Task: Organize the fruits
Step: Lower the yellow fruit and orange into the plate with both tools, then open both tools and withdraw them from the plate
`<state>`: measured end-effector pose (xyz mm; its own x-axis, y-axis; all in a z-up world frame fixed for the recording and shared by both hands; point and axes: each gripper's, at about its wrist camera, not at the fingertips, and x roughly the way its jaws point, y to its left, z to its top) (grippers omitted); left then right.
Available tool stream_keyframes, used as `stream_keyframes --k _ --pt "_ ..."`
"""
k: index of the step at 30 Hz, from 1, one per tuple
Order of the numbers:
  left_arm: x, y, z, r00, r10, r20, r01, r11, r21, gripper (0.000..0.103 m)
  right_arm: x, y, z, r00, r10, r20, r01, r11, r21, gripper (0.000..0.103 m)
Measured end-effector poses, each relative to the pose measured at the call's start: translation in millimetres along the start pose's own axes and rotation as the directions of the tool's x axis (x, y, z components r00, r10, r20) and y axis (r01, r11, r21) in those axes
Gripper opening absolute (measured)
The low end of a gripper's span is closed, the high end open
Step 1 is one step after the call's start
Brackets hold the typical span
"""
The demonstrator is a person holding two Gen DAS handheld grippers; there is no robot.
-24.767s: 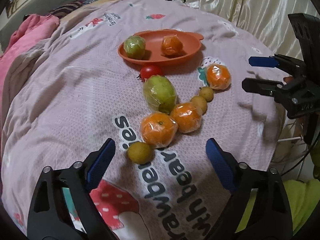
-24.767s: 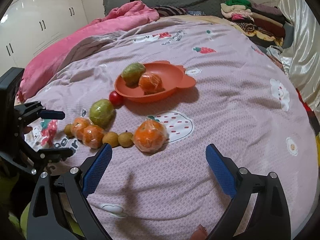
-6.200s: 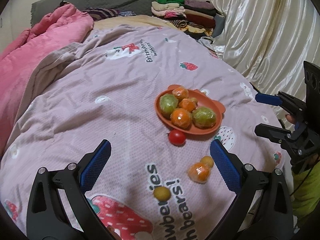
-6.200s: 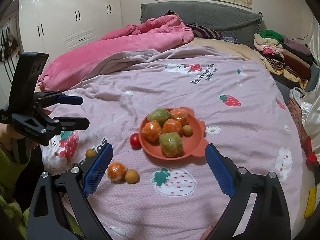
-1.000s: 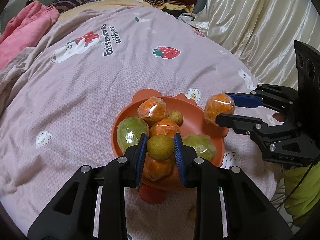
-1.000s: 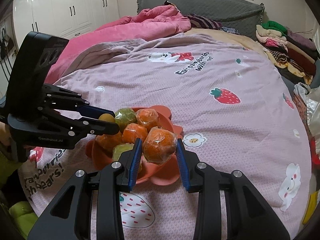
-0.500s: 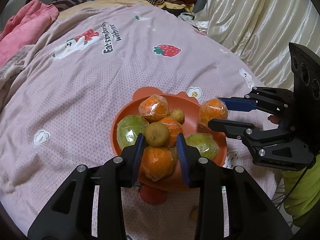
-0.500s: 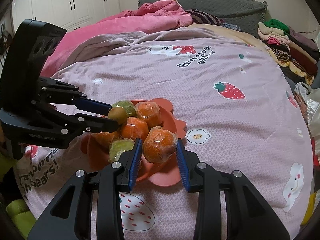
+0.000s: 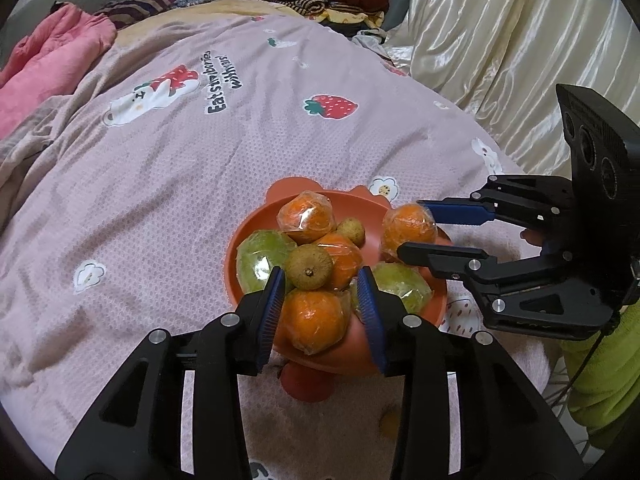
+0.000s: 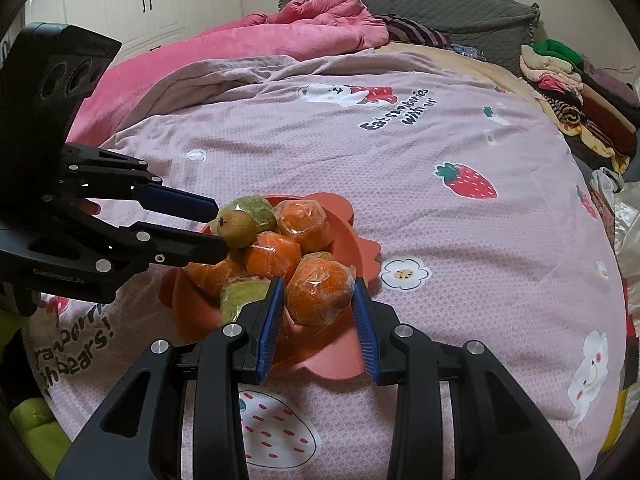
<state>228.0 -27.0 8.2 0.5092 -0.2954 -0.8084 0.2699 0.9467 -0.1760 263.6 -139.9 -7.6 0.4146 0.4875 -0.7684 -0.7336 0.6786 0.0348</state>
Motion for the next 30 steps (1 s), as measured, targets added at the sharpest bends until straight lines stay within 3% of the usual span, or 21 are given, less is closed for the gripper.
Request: stream_keyframes --k 21,26,30 --pt "-6 5 -2 1.0 0.002 0.015 -0.002 1.0 -0.013 0.03 1 -1 1 1.0 -0.021 -0.007 0.021 1.0 0.003 0.034" --pt "-8 5 -2 1.0 0.005 0.018 -0.005 1.0 -0.017 0.036 -4 -2 -1 1.0 -0.022 0.0 0.022 1.0 0.013 0.034" --pt "-10 5 -2 1.0 0.009 0.024 -0.009 1.0 -0.017 0.04 -9 -3 -3 1.0 -0.029 0.007 0.028 0.999 0.025 0.04"
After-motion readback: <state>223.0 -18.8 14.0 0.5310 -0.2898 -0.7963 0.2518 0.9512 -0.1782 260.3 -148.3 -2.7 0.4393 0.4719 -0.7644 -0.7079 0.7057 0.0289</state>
